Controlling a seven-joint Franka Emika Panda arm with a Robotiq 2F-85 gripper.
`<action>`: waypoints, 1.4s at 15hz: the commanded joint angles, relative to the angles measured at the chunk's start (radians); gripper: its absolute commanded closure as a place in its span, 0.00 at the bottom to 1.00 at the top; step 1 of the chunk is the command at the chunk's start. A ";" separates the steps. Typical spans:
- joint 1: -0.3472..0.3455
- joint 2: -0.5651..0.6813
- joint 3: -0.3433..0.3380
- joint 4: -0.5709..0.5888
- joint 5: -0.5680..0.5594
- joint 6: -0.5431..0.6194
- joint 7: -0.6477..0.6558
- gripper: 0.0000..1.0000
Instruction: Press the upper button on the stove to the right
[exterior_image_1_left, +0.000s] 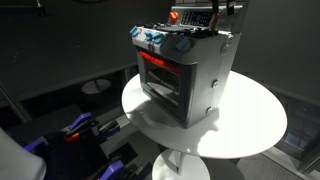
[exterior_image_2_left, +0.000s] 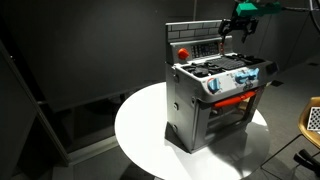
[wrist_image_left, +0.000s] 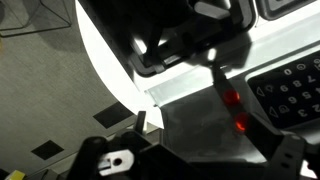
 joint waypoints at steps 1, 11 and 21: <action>0.011 0.026 -0.016 0.044 0.007 -0.021 0.016 0.00; 0.010 -0.026 -0.020 0.002 0.002 -0.082 0.014 0.00; 0.010 -0.008 -0.016 0.018 0.015 -0.083 -0.002 0.00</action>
